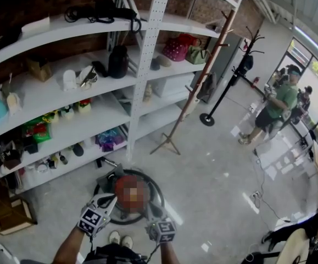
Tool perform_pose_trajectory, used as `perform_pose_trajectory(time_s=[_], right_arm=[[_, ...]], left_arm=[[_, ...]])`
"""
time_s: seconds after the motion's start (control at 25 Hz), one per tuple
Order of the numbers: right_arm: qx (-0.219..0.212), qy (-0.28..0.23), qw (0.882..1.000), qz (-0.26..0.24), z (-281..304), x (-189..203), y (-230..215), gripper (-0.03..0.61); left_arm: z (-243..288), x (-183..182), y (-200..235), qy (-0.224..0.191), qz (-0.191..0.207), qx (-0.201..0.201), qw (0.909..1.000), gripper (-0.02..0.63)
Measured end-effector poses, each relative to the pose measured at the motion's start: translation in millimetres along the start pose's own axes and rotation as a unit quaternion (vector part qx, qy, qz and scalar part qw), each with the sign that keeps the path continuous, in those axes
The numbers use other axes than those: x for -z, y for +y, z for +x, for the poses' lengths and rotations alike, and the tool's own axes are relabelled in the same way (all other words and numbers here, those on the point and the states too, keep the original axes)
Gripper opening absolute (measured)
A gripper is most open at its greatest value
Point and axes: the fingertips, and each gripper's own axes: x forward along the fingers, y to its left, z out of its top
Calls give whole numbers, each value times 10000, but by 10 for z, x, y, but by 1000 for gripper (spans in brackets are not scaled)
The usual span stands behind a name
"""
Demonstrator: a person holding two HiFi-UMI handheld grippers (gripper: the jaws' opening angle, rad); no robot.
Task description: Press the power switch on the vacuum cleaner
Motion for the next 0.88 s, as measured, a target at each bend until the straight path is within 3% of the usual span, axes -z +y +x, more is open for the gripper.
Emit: perform_pose_trajectory(time_s=[0.88], right_arm=[[121,-392,9987,-317,-418,-419,180,12]], left_arm=[[-469,-282,222,-344,150,-489,9981,8]])
